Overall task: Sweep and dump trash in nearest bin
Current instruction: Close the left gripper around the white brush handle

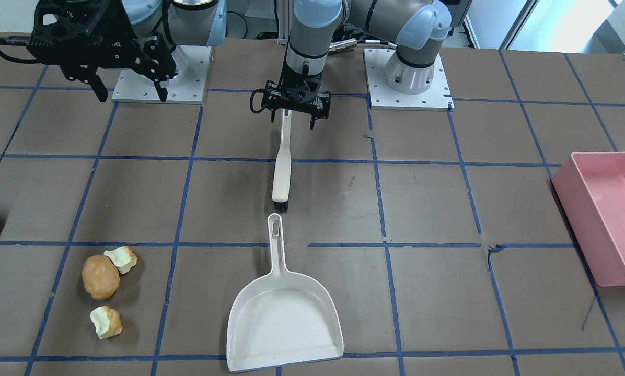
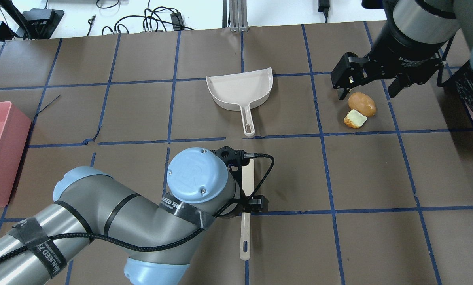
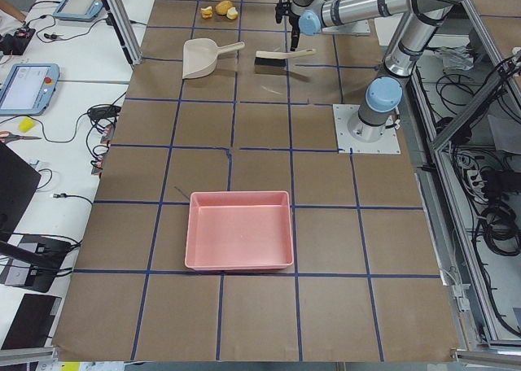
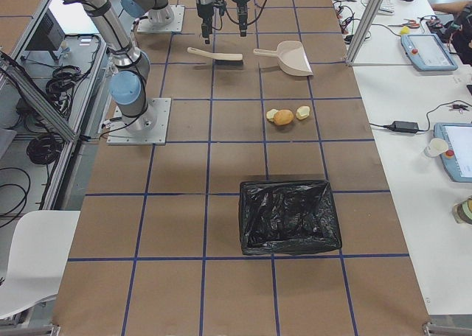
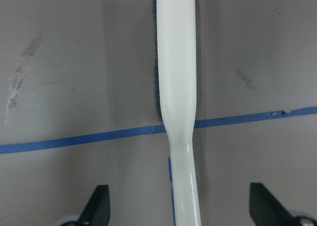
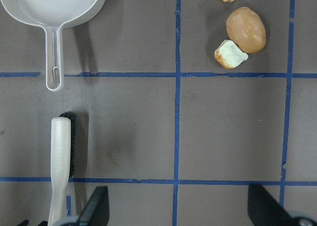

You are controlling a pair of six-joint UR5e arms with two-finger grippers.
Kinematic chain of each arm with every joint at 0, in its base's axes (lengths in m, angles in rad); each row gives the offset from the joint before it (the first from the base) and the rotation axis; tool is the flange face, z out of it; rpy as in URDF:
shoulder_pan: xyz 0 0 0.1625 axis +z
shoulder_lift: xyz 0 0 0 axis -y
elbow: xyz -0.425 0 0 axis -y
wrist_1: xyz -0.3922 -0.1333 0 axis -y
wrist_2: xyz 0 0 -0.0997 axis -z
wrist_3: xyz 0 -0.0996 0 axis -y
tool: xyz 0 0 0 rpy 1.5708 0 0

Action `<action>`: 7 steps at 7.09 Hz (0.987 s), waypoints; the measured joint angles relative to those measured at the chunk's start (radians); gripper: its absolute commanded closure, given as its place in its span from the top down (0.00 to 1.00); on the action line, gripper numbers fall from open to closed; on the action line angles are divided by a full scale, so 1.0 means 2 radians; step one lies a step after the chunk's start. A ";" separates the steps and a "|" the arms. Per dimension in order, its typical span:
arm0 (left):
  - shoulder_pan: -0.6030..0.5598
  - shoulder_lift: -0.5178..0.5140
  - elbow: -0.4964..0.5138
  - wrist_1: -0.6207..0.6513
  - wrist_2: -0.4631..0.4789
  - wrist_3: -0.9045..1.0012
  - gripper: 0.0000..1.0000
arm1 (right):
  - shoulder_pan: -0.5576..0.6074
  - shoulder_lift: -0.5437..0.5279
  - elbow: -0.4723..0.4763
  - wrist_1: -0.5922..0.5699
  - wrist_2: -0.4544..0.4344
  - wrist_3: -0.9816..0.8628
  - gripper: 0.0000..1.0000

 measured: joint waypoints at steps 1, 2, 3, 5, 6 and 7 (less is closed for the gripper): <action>-0.003 -0.007 -0.004 0.011 0.000 -0.004 1.00 | 0.000 0.000 0.000 0.000 0.000 0.000 1.00; -0.007 -0.010 -0.007 0.015 0.000 -0.009 1.00 | 0.000 0.000 0.000 0.000 0.000 0.000 1.00; -0.010 -0.012 -0.014 0.022 0.000 -0.012 1.00 | 0.000 0.000 0.000 0.000 0.000 -0.001 1.00; -0.012 -0.017 -0.029 0.042 0.000 -0.013 1.00 | 0.000 0.000 0.000 0.000 0.000 -0.004 1.00; -0.014 -0.024 -0.032 0.051 0.000 -0.011 1.00 | -0.001 0.000 0.000 0.000 0.000 -0.005 1.00; -0.021 -0.033 -0.032 0.061 0.000 -0.011 1.00 | -0.001 0.000 0.000 0.000 0.001 -0.006 1.00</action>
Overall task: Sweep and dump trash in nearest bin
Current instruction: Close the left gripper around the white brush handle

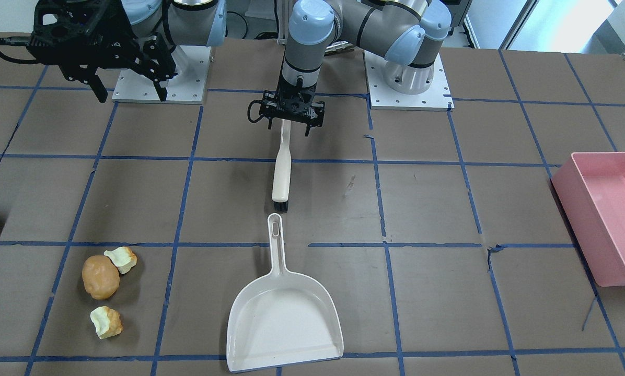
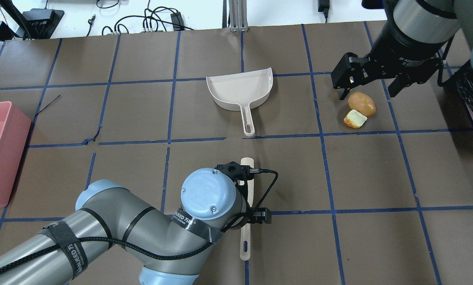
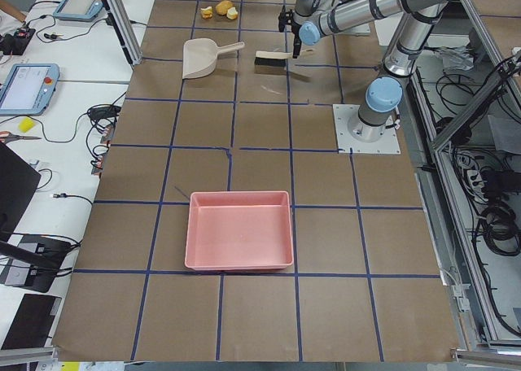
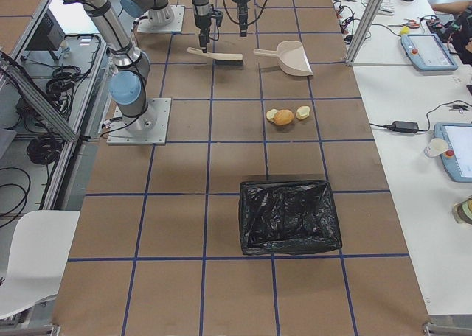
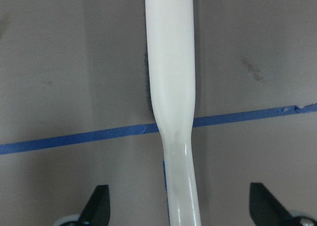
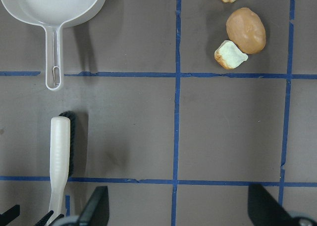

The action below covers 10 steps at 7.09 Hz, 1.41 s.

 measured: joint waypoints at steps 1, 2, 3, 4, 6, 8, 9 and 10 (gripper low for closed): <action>-0.011 -0.008 -0.001 0.006 0.000 -0.004 1.00 | 0.000 0.000 0.000 0.000 0.000 0.000 1.00; -0.021 -0.013 -0.004 0.008 0.000 -0.009 1.00 | 0.000 0.000 0.000 0.000 0.000 0.000 1.00; -0.027 -0.014 -0.005 0.008 0.001 -0.013 1.00 | 0.000 0.000 0.000 0.000 0.000 0.000 1.00; -0.029 -0.015 -0.006 0.008 0.001 -0.016 0.98 | 0.000 0.000 0.000 0.000 0.000 0.000 1.00; -0.031 -0.015 -0.007 0.007 0.001 -0.015 0.98 | -0.001 0.000 0.000 0.000 0.000 0.000 1.00; -0.031 -0.016 -0.007 0.007 0.009 -0.014 0.98 | -0.002 0.001 0.000 -0.001 0.000 0.000 1.00; -0.031 -0.016 -0.007 0.006 0.012 -0.014 0.98 | -0.002 0.001 0.000 -0.001 0.000 0.000 1.00; -0.031 -0.017 -0.007 0.006 0.014 -0.014 0.92 | -0.002 0.001 0.000 -0.001 0.000 0.000 1.00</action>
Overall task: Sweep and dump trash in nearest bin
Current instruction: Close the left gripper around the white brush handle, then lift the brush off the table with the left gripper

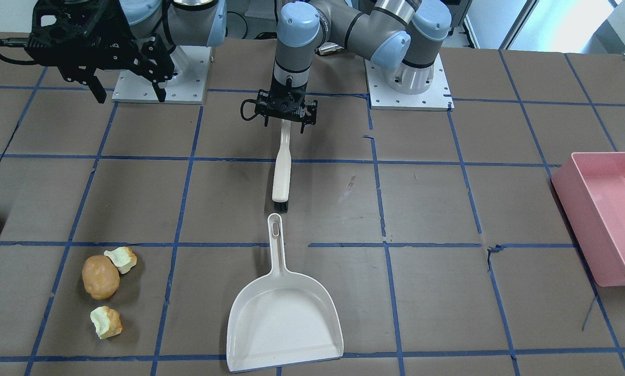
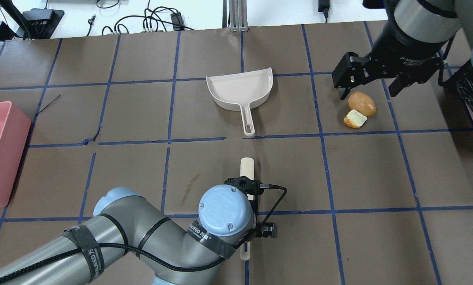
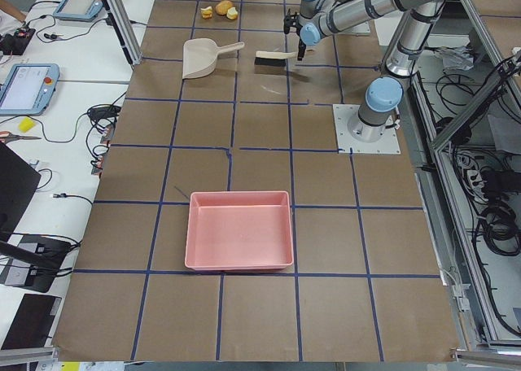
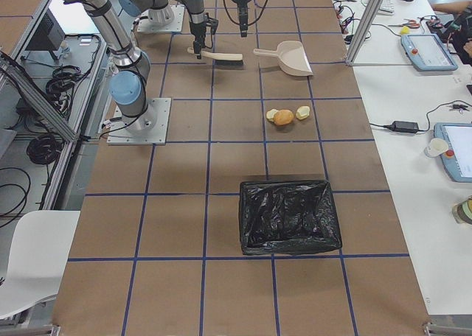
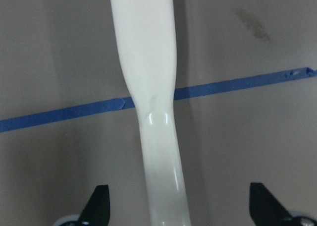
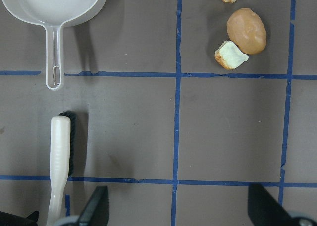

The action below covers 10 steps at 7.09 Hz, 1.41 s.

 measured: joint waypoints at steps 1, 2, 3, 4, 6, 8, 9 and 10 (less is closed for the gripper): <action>0.000 0.000 0.000 0.000 0.000 0.000 0.51 | 0.000 0.000 0.000 0.000 0.000 0.000 1.00; 0.000 0.000 0.000 -0.001 0.001 0.000 0.09 | 0.000 0.000 0.000 0.000 0.000 0.000 1.00; 0.000 0.000 0.000 -0.002 0.002 0.000 0.00 | 0.000 0.000 0.000 0.000 0.000 0.000 1.00; 0.000 0.000 0.000 -0.003 0.003 0.000 0.00 | 0.000 0.000 0.000 0.000 0.000 0.001 1.00; 0.000 0.000 0.001 -0.003 0.004 0.001 0.00 | 0.000 0.000 0.000 0.000 0.000 0.001 1.00; 0.000 0.004 0.004 -0.002 0.005 0.002 0.00 | 0.000 0.000 0.000 0.000 0.000 0.000 1.00; 0.000 0.010 0.007 -0.003 0.006 0.002 0.00 | 0.000 0.000 0.000 0.000 0.000 0.001 1.00; 0.000 0.017 0.009 -0.005 0.010 0.002 0.00 | 0.000 0.000 0.000 0.000 0.000 0.001 1.00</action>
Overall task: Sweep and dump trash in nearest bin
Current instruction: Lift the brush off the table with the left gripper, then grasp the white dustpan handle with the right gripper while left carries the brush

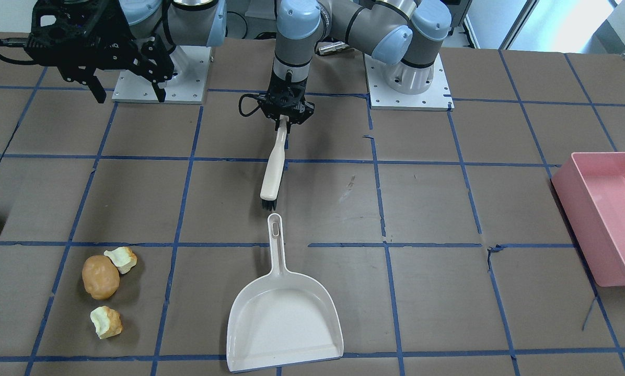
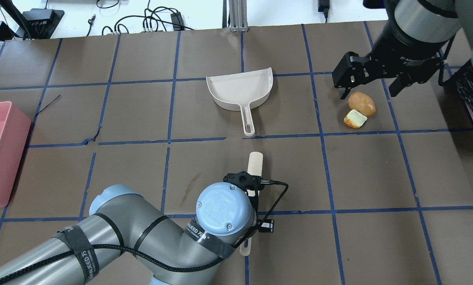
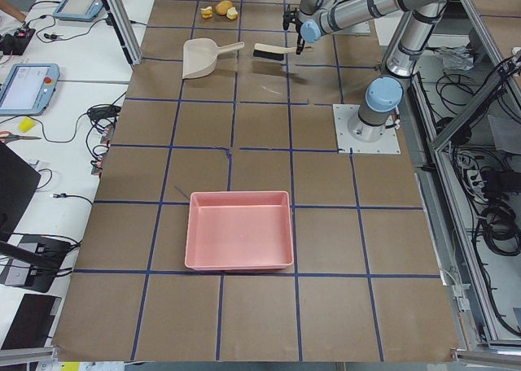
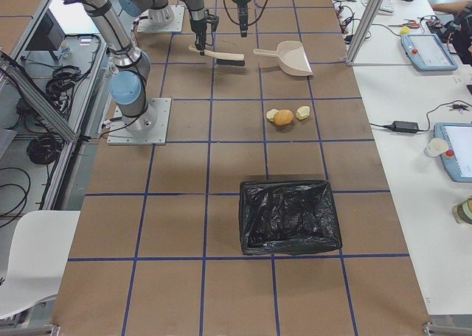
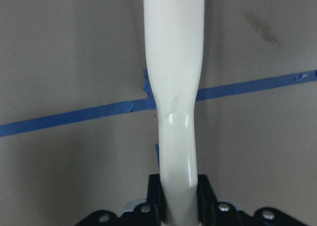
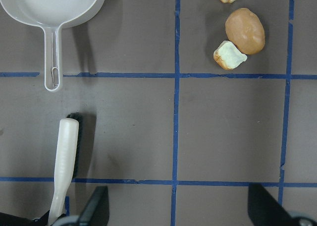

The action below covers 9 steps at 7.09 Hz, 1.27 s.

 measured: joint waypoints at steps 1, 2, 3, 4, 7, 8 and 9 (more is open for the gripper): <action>0.000 0.007 0.002 -0.004 0.007 0.000 0.00 | 0.000 0.000 0.000 0.000 0.000 0.000 1.00; 0.000 0.018 0.003 -0.013 0.010 0.000 0.00 | 0.000 0.000 0.000 0.000 0.000 0.000 1.00; -0.001 0.032 0.006 -0.032 0.012 0.000 0.00 | 0.000 0.000 0.000 0.000 0.000 -0.001 1.00; 0.000 0.050 0.017 -0.063 0.012 0.001 0.00 | 0.001 0.000 0.000 0.000 0.000 -0.001 1.00; 0.007 0.079 0.081 -0.171 0.013 0.019 0.00 | 0.004 0.011 0.013 -0.024 0.001 -0.001 1.00; 0.018 0.082 0.096 -0.185 0.013 0.034 0.00 | 0.006 0.024 0.017 -0.039 0.003 0.001 1.00; 0.037 0.086 0.103 -0.188 0.013 0.058 0.00 | 0.010 0.041 0.018 -0.050 0.009 0.004 1.00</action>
